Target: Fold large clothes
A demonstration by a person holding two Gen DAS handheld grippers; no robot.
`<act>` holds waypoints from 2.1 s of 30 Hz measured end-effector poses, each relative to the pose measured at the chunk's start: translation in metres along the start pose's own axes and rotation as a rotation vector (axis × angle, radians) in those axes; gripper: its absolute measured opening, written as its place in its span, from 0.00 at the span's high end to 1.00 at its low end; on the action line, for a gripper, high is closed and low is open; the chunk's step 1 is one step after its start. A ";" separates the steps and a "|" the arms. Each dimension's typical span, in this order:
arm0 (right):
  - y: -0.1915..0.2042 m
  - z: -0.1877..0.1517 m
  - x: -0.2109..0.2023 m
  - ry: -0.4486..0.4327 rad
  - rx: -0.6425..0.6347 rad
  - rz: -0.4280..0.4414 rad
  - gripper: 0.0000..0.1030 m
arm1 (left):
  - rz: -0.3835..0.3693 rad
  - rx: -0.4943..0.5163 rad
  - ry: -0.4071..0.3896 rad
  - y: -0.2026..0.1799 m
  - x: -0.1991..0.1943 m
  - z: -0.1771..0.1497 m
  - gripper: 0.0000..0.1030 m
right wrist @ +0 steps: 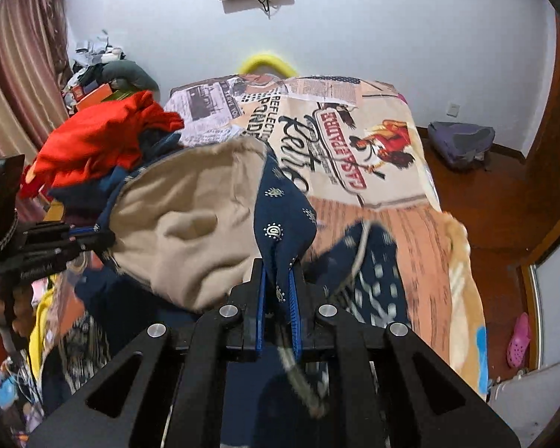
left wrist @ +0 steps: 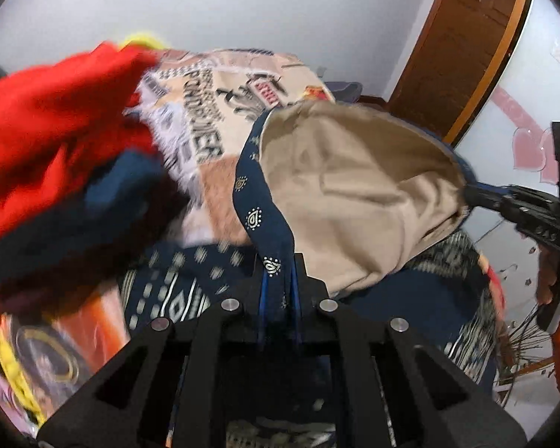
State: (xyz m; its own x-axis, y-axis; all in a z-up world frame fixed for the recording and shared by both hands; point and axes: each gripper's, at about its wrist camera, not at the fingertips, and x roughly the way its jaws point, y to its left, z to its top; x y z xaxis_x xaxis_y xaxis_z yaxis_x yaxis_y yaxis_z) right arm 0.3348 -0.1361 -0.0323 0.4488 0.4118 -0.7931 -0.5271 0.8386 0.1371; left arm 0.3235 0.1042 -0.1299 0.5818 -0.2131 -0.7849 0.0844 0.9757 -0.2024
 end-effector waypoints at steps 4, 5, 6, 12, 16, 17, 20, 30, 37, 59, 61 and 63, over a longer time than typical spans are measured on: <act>-0.014 -0.034 0.014 0.036 0.050 -0.055 0.90 | 0.017 -0.021 0.059 0.007 0.010 -0.037 0.90; -0.017 -0.041 0.018 0.052 0.069 -0.066 0.90 | 0.026 -0.023 0.068 0.009 0.014 -0.044 0.90; -0.024 -0.048 0.025 0.074 0.096 -0.076 0.90 | 0.039 -0.025 0.081 0.011 0.019 -0.051 0.90; -0.040 -0.066 0.037 0.078 0.129 -0.111 0.90 | 0.027 -0.066 0.167 0.023 0.052 -0.072 0.88; -0.031 -0.061 0.032 0.077 0.078 -0.128 0.86 | 0.034 -0.053 0.157 0.019 0.047 -0.066 0.88; -0.027 -0.058 0.031 0.084 0.057 -0.136 0.86 | 0.035 -0.042 0.155 0.016 0.044 -0.064 0.86; -0.018 -0.058 0.024 0.087 0.018 -0.132 0.86 | 0.045 -0.022 0.140 0.012 0.036 -0.063 0.77; 0.012 -0.025 0.028 -0.001 -0.126 -0.165 0.49 | 0.103 0.063 0.007 0.002 0.017 -0.024 0.74; 0.009 -0.007 0.058 0.036 -0.098 -0.134 0.49 | 0.085 0.030 0.004 0.014 0.042 0.002 0.65; -0.018 0.011 0.093 0.097 0.118 0.033 0.92 | -0.051 -0.131 0.103 0.038 0.095 0.018 0.93; -0.014 0.010 0.072 0.057 0.114 0.053 0.93 | -0.080 -0.145 0.079 0.038 0.077 0.018 0.94; -0.008 0.008 0.051 0.024 0.082 0.063 0.93 | -0.089 -0.133 0.050 0.034 0.055 0.017 0.94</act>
State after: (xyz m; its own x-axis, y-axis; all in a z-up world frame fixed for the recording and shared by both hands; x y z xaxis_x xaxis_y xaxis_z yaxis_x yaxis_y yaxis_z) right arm 0.3680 -0.1190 -0.0691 0.3991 0.4567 -0.7950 -0.4923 0.8383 0.2344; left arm 0.3723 0.1266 -0.1699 0.5355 -0.3041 -0.7879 0.0241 0.9380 -0.3457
